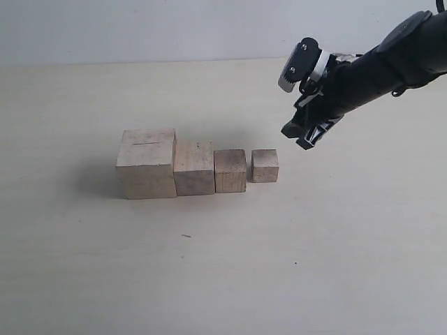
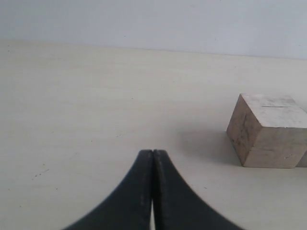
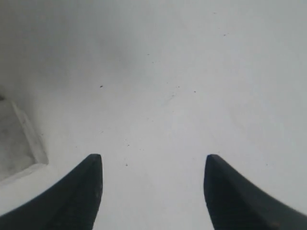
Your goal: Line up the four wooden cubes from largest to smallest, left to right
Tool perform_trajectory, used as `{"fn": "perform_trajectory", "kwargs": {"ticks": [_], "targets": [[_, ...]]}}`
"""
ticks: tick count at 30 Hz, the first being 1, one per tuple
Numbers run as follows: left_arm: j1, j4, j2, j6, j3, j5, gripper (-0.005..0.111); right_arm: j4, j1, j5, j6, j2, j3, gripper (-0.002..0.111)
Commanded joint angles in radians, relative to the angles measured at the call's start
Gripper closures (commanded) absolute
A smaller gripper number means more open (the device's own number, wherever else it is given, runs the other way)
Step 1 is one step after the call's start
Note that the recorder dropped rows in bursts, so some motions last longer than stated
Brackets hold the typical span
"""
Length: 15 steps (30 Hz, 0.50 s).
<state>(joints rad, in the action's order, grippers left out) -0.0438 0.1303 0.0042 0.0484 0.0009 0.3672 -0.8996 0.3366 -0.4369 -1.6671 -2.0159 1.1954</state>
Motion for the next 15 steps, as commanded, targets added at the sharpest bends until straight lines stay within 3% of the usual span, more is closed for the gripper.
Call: {"fn": "perform_trajectory", "kwargs": {"ticks": [1,15], "targets": [[-0.007,0.003,-0.004,-0.001,-0.001,-0.007,0.107,-0.059,0.001,0.022,-0.06,-0.034,-0.002,0.049],[-0.007,0.003,-0.004,-0.001,-0.001,-0.007,0.107,-0.006,0.06,-0.01,-0.058,-0.075,-0.002,0.049]]}}
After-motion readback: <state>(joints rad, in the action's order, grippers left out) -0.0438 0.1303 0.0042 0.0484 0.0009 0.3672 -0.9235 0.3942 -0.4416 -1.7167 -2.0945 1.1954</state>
